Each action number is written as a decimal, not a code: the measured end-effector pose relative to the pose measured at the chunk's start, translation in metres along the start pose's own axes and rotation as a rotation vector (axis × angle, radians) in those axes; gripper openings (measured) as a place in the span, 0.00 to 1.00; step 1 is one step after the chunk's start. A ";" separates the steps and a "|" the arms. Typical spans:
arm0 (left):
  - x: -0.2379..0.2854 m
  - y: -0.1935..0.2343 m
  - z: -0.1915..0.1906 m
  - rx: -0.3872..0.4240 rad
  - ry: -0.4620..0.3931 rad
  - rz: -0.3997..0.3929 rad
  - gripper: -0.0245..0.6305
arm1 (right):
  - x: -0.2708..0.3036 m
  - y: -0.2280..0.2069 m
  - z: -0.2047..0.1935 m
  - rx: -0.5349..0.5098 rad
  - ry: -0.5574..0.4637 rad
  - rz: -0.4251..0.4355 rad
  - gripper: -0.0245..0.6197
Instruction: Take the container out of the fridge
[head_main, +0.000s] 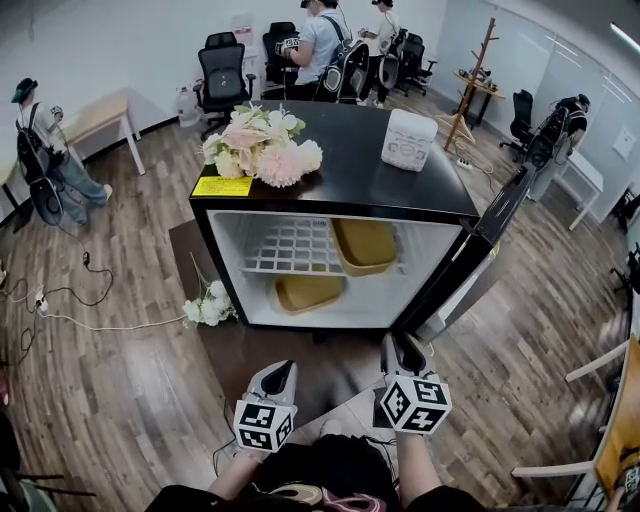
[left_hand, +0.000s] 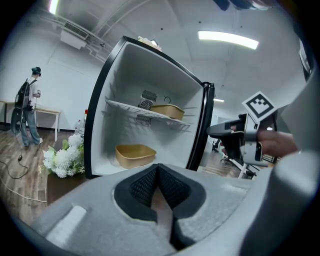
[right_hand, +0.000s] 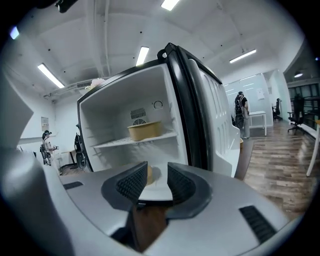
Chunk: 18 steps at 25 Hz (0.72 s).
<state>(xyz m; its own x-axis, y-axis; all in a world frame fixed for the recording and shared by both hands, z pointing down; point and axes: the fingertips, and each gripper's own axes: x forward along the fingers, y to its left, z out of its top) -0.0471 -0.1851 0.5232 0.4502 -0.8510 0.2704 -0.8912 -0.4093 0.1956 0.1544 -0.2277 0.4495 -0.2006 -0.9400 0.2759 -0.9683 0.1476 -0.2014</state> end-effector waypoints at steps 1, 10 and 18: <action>0.002 0.001 0.000 0.001 0.003 0.004 0.05 | 0.004 0.001 0.007 0.008 -0.008 0.011 0.26; 0.016 0.001 0.005 0.004 0.007 0.013 0.05 | 0.036 0.011 0.065 0.068 -0.072 0.079 0.33; 0.018 0.009 0.007 -0.007 -0.005 0.042 0.05 | 0.057 0.013 0.095 0.079 -0.087 0.087 0.33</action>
<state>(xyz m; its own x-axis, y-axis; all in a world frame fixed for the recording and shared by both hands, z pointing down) -0.0471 -0.2066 0.5228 0.4126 -0.8687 0.2742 -0.9087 -0.3713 0.1909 0.1446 -0.3091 0.3730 -0.2663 -0.9483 0.1727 -0.9324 0.2080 -0.2956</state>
